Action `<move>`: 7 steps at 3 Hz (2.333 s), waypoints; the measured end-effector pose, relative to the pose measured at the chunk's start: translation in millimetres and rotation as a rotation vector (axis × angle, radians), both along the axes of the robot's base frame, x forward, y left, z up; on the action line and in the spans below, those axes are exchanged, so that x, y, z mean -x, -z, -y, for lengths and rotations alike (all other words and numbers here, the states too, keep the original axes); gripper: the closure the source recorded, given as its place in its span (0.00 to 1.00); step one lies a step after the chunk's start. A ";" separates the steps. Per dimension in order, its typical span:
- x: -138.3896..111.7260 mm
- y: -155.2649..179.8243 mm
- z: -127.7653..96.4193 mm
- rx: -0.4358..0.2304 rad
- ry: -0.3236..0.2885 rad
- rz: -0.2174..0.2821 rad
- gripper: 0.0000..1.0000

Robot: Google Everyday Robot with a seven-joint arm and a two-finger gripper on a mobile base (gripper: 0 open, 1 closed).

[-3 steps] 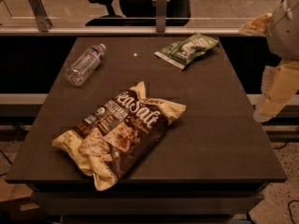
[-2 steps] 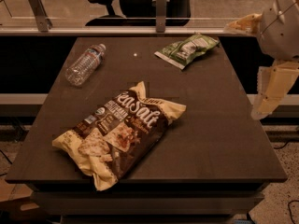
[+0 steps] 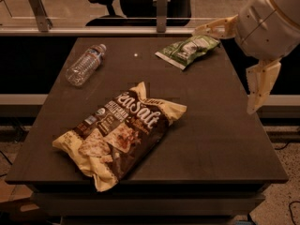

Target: Pick brown chip bag

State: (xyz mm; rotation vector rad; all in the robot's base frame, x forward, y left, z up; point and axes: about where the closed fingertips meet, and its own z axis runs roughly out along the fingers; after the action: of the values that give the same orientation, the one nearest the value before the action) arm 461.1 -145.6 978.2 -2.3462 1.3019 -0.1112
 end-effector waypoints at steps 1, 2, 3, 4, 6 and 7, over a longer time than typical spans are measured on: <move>3.4 8.0 -19.3 0.019 -0.162 0.032 0.00; 7.3 24.3 -42.7 -0.002 -0.346 0.034 0.00; 7.3 24.3 -42.8 -0.002 -0.346 0.034 0.00; 6.0 33.7 -55.4 0.063 -0.350 0.024 0.00; 3.3 72.5 -100.1 0.153 -0.398 0.035 0.00; -0.2 88.1 -118.7 0.162 -0.427 0.047 0.00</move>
Offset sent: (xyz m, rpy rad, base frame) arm -0.0142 0.0648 -0.0478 0.0487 0.0020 0.5277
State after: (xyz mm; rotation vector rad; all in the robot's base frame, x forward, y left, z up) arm 461.4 -26.9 890.1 -2.6851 0.7693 -0.1395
